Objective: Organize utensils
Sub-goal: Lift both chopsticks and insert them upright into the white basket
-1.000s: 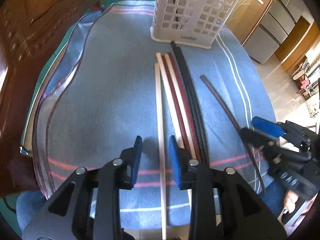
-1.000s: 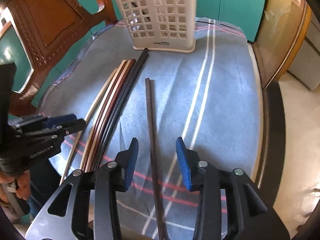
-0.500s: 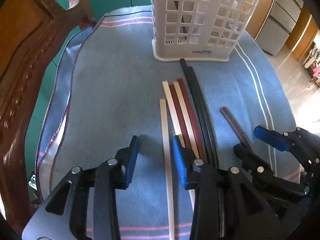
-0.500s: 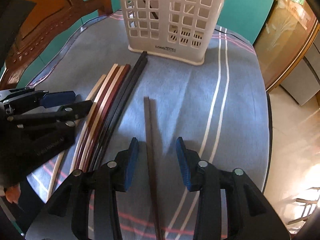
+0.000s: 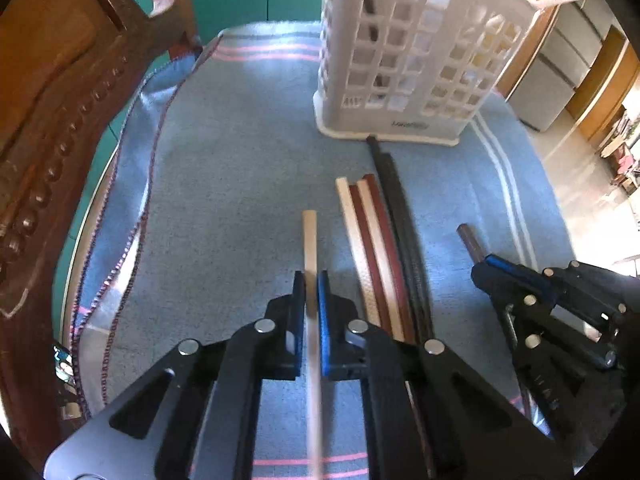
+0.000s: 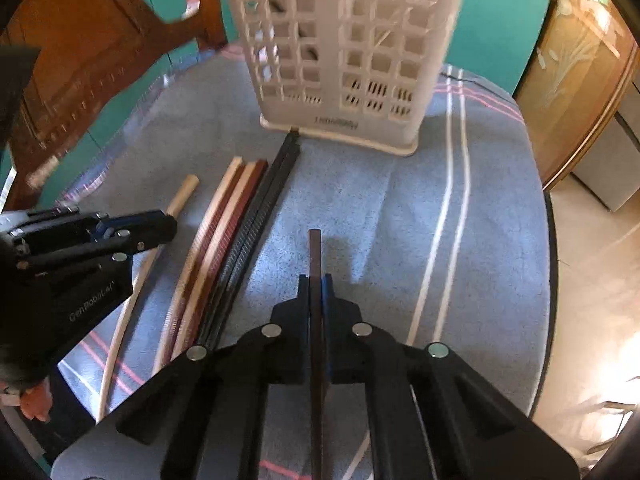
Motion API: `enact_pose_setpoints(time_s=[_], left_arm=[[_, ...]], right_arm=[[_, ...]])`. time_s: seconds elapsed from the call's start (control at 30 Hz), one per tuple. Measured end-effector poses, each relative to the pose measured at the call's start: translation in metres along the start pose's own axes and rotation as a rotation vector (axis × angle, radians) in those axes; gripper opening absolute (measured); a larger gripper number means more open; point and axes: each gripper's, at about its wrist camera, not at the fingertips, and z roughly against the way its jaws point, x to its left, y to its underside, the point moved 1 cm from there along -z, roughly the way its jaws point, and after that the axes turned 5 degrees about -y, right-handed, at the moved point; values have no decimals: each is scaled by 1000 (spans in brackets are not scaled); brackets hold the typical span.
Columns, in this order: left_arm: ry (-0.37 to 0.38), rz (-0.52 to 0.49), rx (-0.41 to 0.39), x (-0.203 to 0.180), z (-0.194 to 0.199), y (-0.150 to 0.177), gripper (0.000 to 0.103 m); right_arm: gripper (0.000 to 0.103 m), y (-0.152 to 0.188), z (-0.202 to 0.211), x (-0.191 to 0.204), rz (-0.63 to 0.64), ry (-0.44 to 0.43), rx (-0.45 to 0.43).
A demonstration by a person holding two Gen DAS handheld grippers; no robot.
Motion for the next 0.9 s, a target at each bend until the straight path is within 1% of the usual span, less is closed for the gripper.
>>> enact_pose_setpoints(time_s=[0.13, 0.27, 0.43, 0.47, 0.63, 0.67, 0.77, 0.8, 0.83, 0.9], left_arm=[[42, 15, -66, 9, 33, -3, 7], [102, 29, -165, 16, 83, -6, 7], [143, 25, -300, 21, 147, -6, 7], [148, 25, -321, 16, 158, -4, 7], [177, 10, -441, 11, 209, -17, 7], [183, -2, -466, 10, 218, -25, 7], [191, -8, -547, 8, 246, -51, 7], [187, -2, -592, 7, 258, -61, 7], [184, 4, -615, 6, 265, -69, 7], [178, 24, -669, 5, 279, -88, 7]], right_arm=[[7, -4, 39, -6, -28, -36, -97], [7, -9, 82, -15, -53, -87, -181], [7, -15, 137, -17, -53, -127, -293], [7, -14, 146, -19, -54, -130, -311], [7, -24, 195, -26, -71, -171, -430], [7, -28, 203, -27, -72, -173, -457], [7, -49, 233, -33, -104, -174, -565], [7, -59, 246, -34, -114, -176, -631], [7, -68, 258, -36, -120, -178, -708], [7, -78, 282, -39, -140, -164, -826]])
